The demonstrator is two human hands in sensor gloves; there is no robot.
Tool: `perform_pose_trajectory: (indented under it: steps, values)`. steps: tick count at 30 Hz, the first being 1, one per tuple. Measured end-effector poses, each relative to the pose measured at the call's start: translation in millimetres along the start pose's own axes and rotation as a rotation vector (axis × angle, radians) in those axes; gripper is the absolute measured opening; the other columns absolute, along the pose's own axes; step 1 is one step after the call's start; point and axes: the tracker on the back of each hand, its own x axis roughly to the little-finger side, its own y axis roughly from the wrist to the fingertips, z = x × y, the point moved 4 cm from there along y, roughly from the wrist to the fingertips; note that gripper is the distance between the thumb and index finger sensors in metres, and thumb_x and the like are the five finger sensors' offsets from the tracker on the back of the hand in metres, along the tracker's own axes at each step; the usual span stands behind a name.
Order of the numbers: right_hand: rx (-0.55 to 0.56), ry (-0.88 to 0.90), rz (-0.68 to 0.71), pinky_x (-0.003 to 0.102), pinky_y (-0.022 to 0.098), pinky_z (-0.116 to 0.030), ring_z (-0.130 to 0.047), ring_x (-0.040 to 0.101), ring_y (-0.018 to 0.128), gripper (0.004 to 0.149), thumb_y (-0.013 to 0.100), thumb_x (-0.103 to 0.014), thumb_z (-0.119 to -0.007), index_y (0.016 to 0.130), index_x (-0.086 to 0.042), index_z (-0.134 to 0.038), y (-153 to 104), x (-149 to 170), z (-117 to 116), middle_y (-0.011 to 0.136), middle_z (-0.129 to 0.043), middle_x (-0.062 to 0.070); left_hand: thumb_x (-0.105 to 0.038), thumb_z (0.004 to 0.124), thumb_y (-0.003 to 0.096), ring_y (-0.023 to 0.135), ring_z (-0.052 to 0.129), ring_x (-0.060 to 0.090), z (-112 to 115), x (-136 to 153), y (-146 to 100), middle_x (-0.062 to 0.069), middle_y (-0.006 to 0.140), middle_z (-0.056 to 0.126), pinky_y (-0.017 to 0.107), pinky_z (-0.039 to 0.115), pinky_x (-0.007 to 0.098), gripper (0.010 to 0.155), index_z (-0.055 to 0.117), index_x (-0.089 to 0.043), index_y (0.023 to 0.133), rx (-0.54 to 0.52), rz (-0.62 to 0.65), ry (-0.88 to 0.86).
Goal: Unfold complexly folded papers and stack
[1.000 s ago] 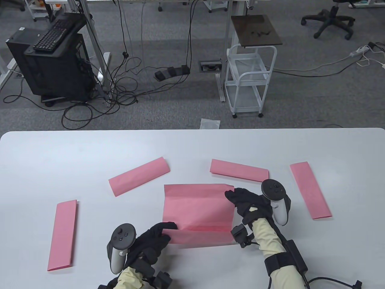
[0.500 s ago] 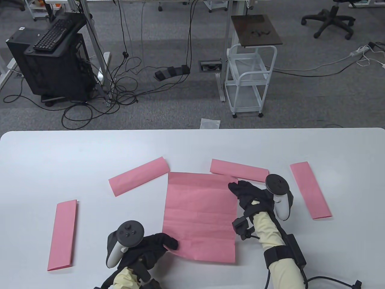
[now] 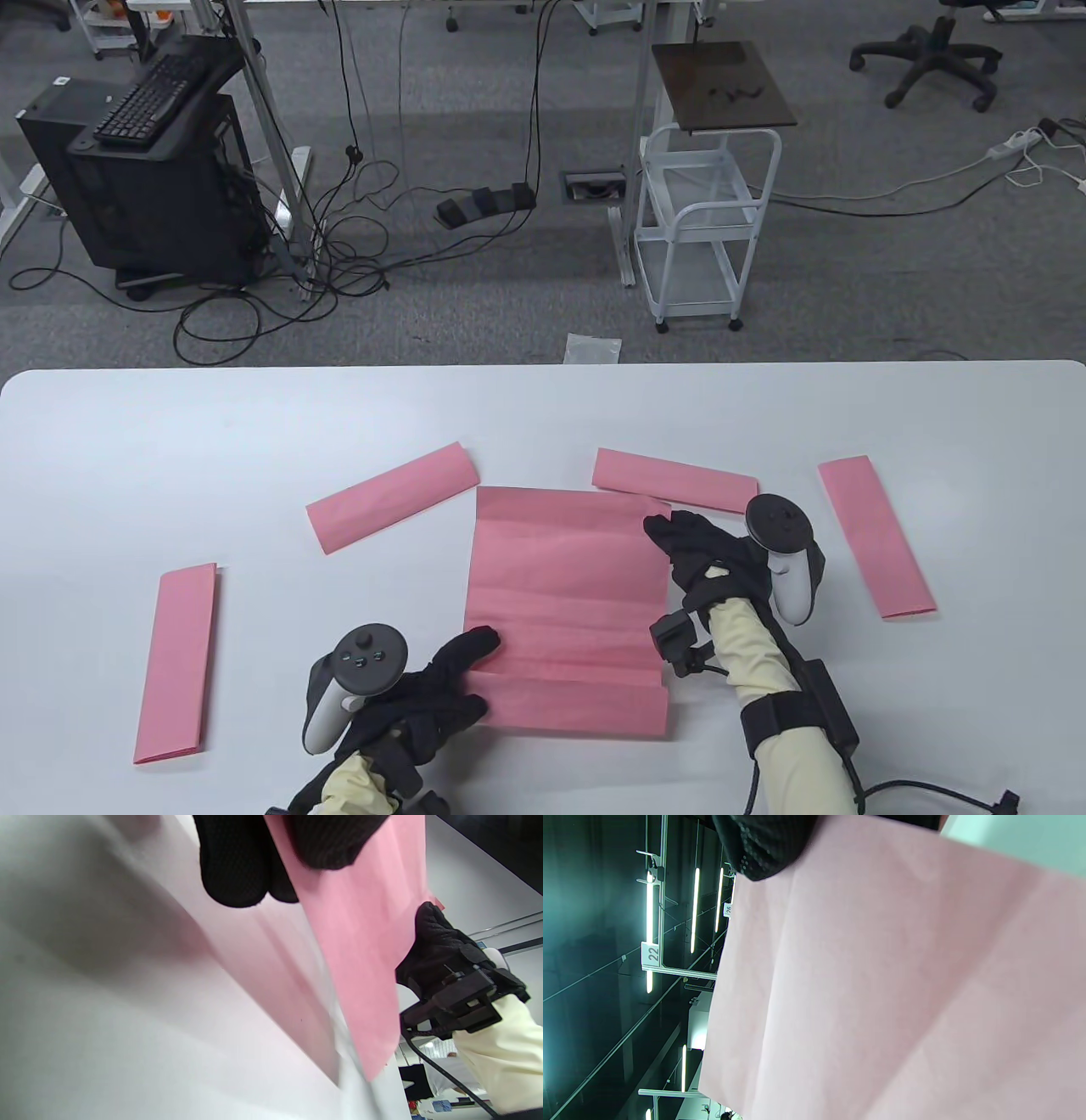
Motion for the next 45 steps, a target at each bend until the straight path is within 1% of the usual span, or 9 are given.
perform_pose_trajectory:
  steps: [5, 7, 9, 17, 20, 29, 34, 39, 45]
  values:
    - [-0.001, -0.041, -0.015, 0.064, 0.073, -0.032, -0.082, 0.035, 0.077, 0.040, 0.050, -0.033, -0.074, 0.077, -0.005, -0.085, 1.7, 3.5, -3.5, 0.061, -0.093, 0.012, -0.028, 0.078, 0.0522, 0.089, 0.086, 0.033, -3.0, -5.5, -2.6, 0.006, 0.093, 0.083, 0.078, 0.036, 0.059, 0.036, 0.075, -0.028, 0.088, -0.089, -0.009, 0.193]
    - [0.002, -0.037, -0.024, 0.064, 0.073, -0.032, -0.082, 0.035, 0.077, 0.040, 0.050, -0.033, -0.074, 0.077, -0.005, -0.085, 3.2, 6.0, -4.9, 0.061, -0.093, 0.012, -0.033, 0.076, 0.0545, 0.107, 0.029, 0.054, -1.4, -9.0, -4.0, 0.023, 0.119, 0.026, 0.073, 0.018, 0.066, 0.037, 0.075, -0.031, 0.091, -0.122, -0.003, 0.247]
    - [0.001, -0.056, -0.034, 0.064, 0.073, -0.032, -0.082, 0.035, 0.077, 0.040, 0.050, -0.033, -0.074, 0.077, -0.005, -0.085, 4.9, 9.1, -6.9, 0.061, -0.093, 0.012, -0.033, 0.076, 0.0545, 0.105, 0.000, 0.044, -2.2, -14.6, -2.7, 0.006, 0.118, 0.002, 0.073, 0.005, 0.061, 0.036, 0.076, -0.031, 0.091, -0.134, 0.027, 0.350]
    - [-0.001, -0.106, -0.038, 0.064, 0.073, -0.033, -0.082, 0.035, 0.076, 0.040, 0.050, -0.033, -0.075, 0.076, -0.005, -0.085, 12.1, 13.4, -19.7, 0.060, -0.093, 0.012, -0.053, 0.058, 0.0577, 0.102, -0.013, 0.040, 20.6, 2.4, 7.5, 0.005, 0.121, 0.012, 0.066, -0.007, 0.059, 0.056, 0.085, -0.015, 0.089, 0.141, -0.027, 0.286]
    - [-0.001, -0.121, -0.039, 0.064, 0.073, -0.033, -0.082, 0.035, 0.077, 0.040, 0.050, -0.033, -0.075, 0.076, -0.005, -0.085, 13.6, 13.2, -21.3, 0.060, -0.093, 0.012, -0.042, 0.070, 0.0570, 0.103, -0.010, 0.038, 29.6, 6.2, 13.5, 0.004, 0.119, 0.007, 0.067, -0.006, 0.059, 0.043, 0.070, -0.025, 0.097, 0.174, -0.059, 0.425]
    - [0.004, -0.125, -0.081, 0.064, 0.074, -0.029, -0.074, 0.040, 0.086, 0.044, 0.051, -0.035, -0.073, 0.085, -0.009, -0.083, 17.9, 24.9, -24.0, 0.076, -0.091, 0.013, -0.060, 0.068, 0.0525, 0.097, -0.025, 0.034, 47.1, 25.1, 22.7, -0.004, 0.106, -0.023, 0.063, -0.013, 0.057, 0.090, -0.001, -0.036, 0.106, 0.288, -0.221, 0.660]
    - [0.018, -0.108, -0.030, 0.056, 0.072, 0.002, -0.006, 0.035, 0.107, 0.064, 0.054, -0.035, -0.068, 0.109, -0.036, -0.036, 9.2, 19.2, -21.8, 0.121, -0.021, -0.004, -0.068, 0.062, 0.0489, 0.094, -0.031, 0.027, 48.6, 30.8, 22.7, -0.009, 0.102, -0.030, 0.061, -0.017, 0.053, 0.092, -0.008, -0.041, 0.102, 0.299, -0.261, 0.691]
    - [-0.131, -0.558, 0.245, 0.052, 0.070, 0.009, 0.007, 0.018, 0.106, 0.071, 0.051, -0.040, -0.071, 0.109, -0.037, -0.031, -31.9, 2.3, -52.0, 0.117, -0.003, -0.013, -0.070, 0.061, 0.0458, 0.093, -0.033, 0.025, 48.9, 33.0, 22.6, -0.011, 0.100, -0.032, 0.061, -0.019, 0.051, 0.094, -0.011, -0.043, 0.100, 0.300, -0.284, 0.706]
    - [-0.698, -1.038, 0.176, 0.049, 0.064, 0.017, 0.019, 0.008, 0.099, 0.082, 0.046, -0.058, -0.067, 0.109, -0.042, -0.017, -80.7, 58.5, -136.4, 0.112, 0.009, -0.018, -0.072, 0.062, 0.0428, 0.092, -0.034, 0.022, 48.2, 33.6, 22.3, -0.013, 0.099, -0.033, 0.060, -0.020, 0.050, 0.096, -0.012, -0.045, 0.099, 0.301, -0.299, 0.702]
